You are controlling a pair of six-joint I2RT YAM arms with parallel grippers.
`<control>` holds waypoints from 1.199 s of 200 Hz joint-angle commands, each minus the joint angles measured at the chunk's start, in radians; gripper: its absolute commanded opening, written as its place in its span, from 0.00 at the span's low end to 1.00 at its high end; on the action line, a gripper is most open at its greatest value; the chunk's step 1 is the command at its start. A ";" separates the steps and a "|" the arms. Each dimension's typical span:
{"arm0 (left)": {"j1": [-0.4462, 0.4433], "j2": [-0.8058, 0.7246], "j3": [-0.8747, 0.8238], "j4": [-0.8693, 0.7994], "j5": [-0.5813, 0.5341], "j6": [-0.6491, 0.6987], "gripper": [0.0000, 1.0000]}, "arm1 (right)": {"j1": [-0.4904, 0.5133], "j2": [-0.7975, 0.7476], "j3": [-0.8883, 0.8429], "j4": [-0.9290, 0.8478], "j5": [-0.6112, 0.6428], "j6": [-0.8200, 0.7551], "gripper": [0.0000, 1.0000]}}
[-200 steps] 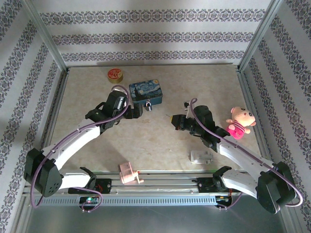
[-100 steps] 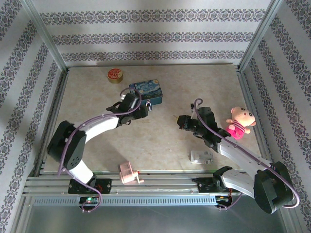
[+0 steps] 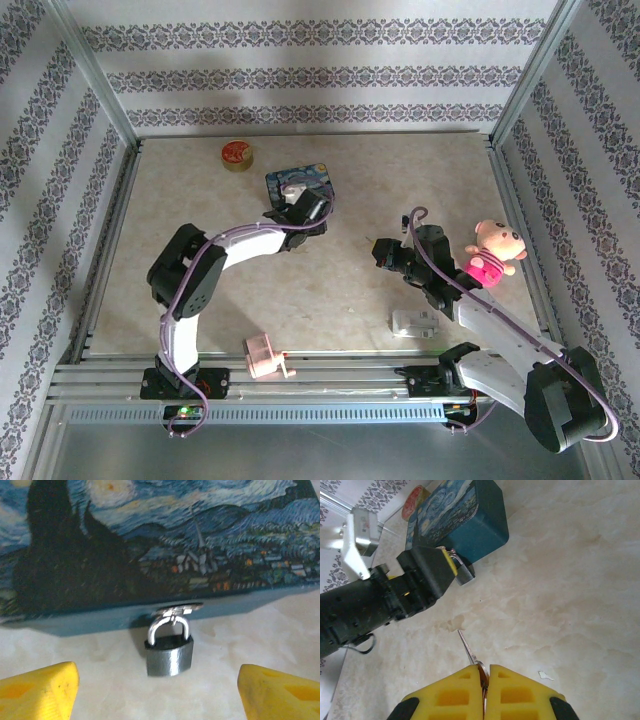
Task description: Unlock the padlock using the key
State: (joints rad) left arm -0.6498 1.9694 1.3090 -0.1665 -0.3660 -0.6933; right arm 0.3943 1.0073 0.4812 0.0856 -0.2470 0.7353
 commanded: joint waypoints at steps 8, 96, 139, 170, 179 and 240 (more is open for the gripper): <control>-0.014 0.055 0.063 -0.015 -0.117 0.010 0.82 | -0.009 -0.028 -0.021 0.018 0.006 0.010 0.00; -0.017 0.172 0.166 -0.006 -0.130 -0.008 0.72 | -0.015 -0.071 -0.046 0.020 0.002 0.013 0.00; -0.017 0.214 0.209 -0.015 -0.124 -0.011 0.68 | -0.020 -0.075 -0.046 0.020 -0.001 0.013 0.00; -0.016 0.239 0.223 -0.027 -0.124 -0.026 0.65 | -0.023 -0.071 -0.043 0.020 -0.003 0.009 0.00; -0.016 0.244 0.225 -0.028 -0.124 -0.028 0.62 | -0.025 -0.069 -0.043 0.020 -0.004 0.009 0.00; 0.000 0.268 0.242 -0.062 -0.093 -0.068 0.60 | -0.031 -0.079 -0.051 0.022 -0.009 0.007 0.00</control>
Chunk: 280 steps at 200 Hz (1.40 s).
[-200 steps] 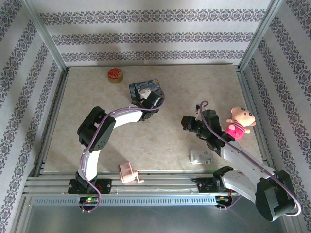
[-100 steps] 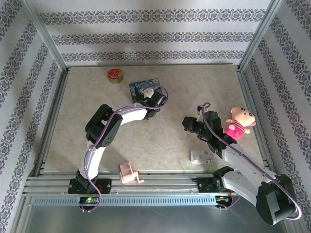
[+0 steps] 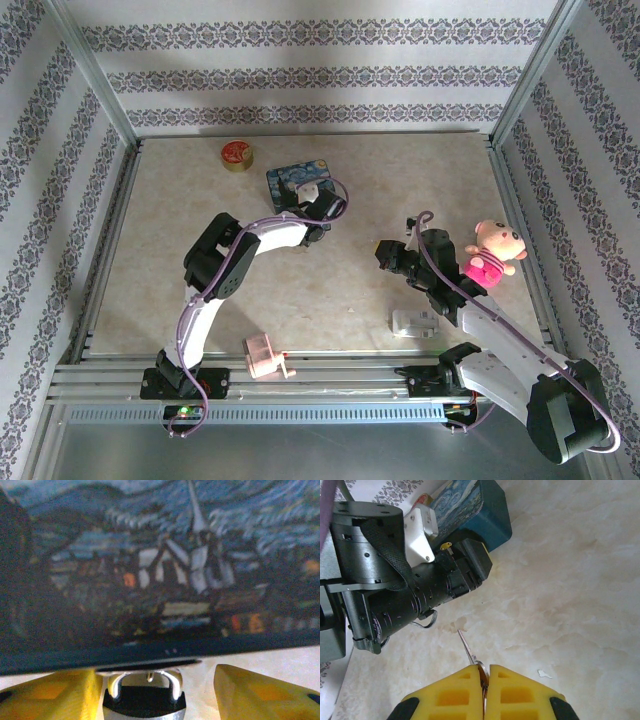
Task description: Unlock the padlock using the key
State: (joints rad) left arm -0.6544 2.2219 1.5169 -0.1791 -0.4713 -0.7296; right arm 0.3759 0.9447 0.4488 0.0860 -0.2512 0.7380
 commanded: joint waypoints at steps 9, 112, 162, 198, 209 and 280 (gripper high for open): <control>0.008 0.016 0.039 -0.053 0.023 -0.031 0.59 | -0.014 -0.020 -0.021 0.021 -0.005 0.004 0.00; 0.030 0.060 0.106 -0.129 0.072 -0.049 0.54 | -0.019 -0.026 -0.035 0.029 -0.010 0.006 0.00; 0.032 0.054 0.104 -0.142 0.063 -0.066 0.22 | -0.021 -0.017 -0.039 0.038 -0.014 0.007 0.00; 0.032 0.010 0.067 -0.117 0.092 -0.022 0.08 | -0.023 -0.023 -0.045 0.034 -0.011 0.007 0.00; 0.032 -0.016 0.038 -0.105 0.113 -0.012 0.05 | -0.022 -0.028 -0.052 0.031 -0.007 0.004 0.00; 0.029 -0.213 -0.220 -0.045 0.302 -0.049 0.00 | 0.038 -0.020 -0.144 0.050 0.072 0.003 0.00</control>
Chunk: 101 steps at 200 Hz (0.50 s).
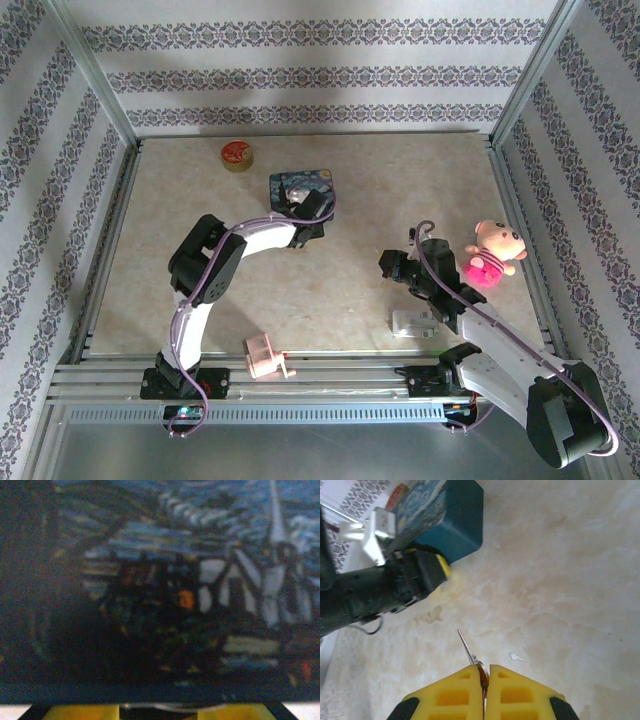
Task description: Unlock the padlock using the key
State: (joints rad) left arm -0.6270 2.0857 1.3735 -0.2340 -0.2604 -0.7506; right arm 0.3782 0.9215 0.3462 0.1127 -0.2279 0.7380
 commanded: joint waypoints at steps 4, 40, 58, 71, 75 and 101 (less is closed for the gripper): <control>0.001 -0.087 -0.090 0.014 0.102 -0.035 0.00 | 0.042 0.006 -0.044 0.026 0.055 0.002 0.00; -0.041 -0.145 -0.180 0.015 0.148 -0.106 0.00 | 0.122 0.018 -0.072 0.056 0.110 0.000 0.00; -0.069 -0.165 -0.221 0.034 0.160 -0.167 0.00 | 0.151 0.009 -0.093 0.063 0.129 0.007 0.00; -0.085 -0.178 -0.254 0.062 0.176 -0.213 0.00 | 0.167 -0.007 -0.114 0.067 0.133 0.014 0.00; -0.089 -0.182 -0.262 0.071 0.181 -0.225 0.00 | 0.173 -0.013 -0.121 0.068 0.133 0.016 0.00; -0.120 -0.196 -0.287 0.098 0.194 -0.286 0.00 | 0.202 -0.081 -0.173 0.064 0.143 0.022 0.00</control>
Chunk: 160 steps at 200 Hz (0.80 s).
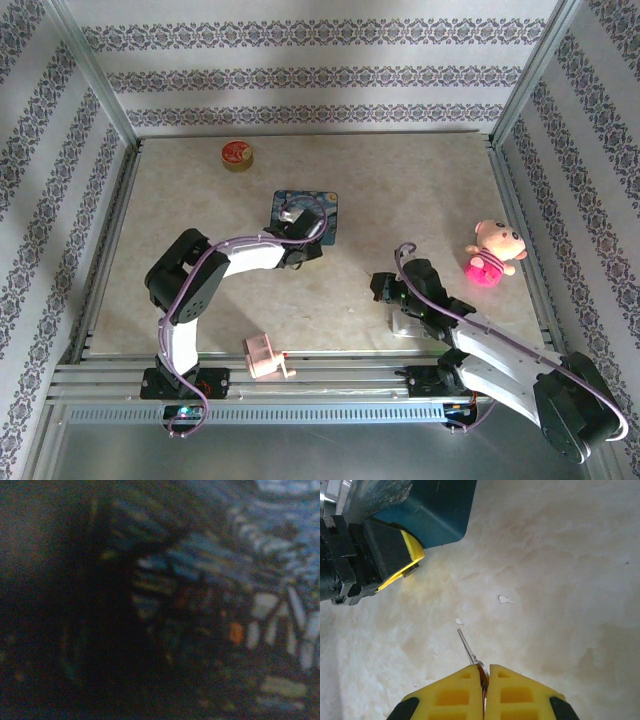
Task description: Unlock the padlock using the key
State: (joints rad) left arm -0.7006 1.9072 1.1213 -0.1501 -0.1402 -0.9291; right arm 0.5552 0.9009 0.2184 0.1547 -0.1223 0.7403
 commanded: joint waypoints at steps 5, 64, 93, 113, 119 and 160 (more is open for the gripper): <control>-0.051 -0.018 -0.036 0.018 0.074 -0.118 0.00 | 0.030 -0.077 -0.056 0.020 0.038 0.021 0.00; -0.053 -0.008 0.010 0.049 0.106 -0.191 0.00 | 0.098 -0.284 -0.159 -0.017 0.121 -0.022 0.00; -0.051 -0.001 0.027 0.067 0.121 -0.225 0.00 | 0.112 -0.344 -0.206 0.033 0.153 -0.025 0.00; -0.047 0.003 0.037 0.070 0.141 -0.247 0.00 | 0.118 -0.360 -0.218 0.061 0.167 -0.034 0.00; -0.047 0.003 0.037 0.072 0.145 -0.252 0.00 | 0.119 -0.358 -0.218 0.067 0.164 -0.038 0.00; -0.037 0.001 0.038 0.083 0.165 -0.275 0.00 | 0.120 -0.228 -0.188 0.142 0.135 -0.049 0.00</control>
State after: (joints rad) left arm -0.7349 1.9026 1.1343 -0.1081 -0.0048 -1.1584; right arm 0.6594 0.5934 0.0128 0.2119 0.0109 0.7212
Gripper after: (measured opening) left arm 0.273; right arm 0.042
